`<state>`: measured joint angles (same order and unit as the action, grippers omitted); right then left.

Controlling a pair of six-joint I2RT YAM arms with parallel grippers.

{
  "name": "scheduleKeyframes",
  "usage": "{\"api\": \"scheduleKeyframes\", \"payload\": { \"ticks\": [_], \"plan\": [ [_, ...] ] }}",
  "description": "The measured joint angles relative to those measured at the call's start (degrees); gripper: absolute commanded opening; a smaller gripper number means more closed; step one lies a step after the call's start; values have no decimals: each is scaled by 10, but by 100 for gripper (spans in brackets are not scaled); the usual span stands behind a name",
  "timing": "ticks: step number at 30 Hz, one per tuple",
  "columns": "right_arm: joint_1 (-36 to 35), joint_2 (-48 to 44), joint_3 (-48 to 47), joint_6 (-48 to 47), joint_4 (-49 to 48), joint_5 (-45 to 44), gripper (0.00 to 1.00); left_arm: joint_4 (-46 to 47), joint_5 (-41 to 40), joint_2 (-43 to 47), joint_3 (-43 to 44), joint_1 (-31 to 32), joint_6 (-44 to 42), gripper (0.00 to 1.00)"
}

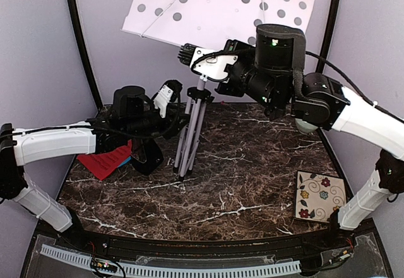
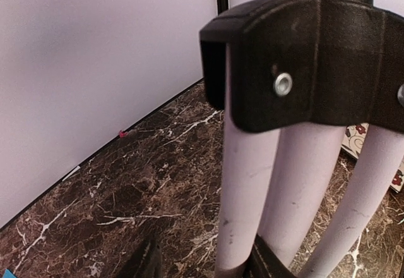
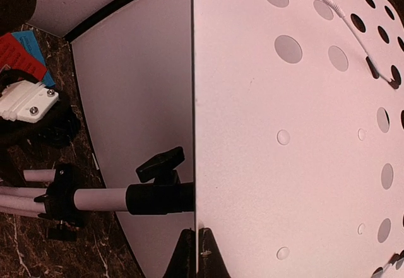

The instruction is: Set up the instrument practice props

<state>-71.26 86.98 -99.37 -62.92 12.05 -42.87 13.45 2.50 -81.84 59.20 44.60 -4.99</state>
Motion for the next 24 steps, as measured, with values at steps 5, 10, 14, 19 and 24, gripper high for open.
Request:
{"api": "scheduleKeyframes", "payload": {
  "ticks": [5, 10, 14, 19, 24],
  "plan": [
    [-1, -1, 5, -5, -5, -4, 0, 14, -9, -16, 9, 10, -40, 44],
    [-1, -10, 12, -12, -4, -10, 0, 39, -9, -31, 9, 22, -93, 34],
    [-1, -14, 12, -14, -3, -9, 0, 68, -9, -41, 9, 22, -127, 27],
    [-1, -18, 12, -16, -3, -9, 0, 98, 1, -54, 7, 22, -160, 14],
    [-1, -23, 12, -16, 4, -9, 0, 118, -19, -71, 0, 17, -200, 8]
  ]
}}
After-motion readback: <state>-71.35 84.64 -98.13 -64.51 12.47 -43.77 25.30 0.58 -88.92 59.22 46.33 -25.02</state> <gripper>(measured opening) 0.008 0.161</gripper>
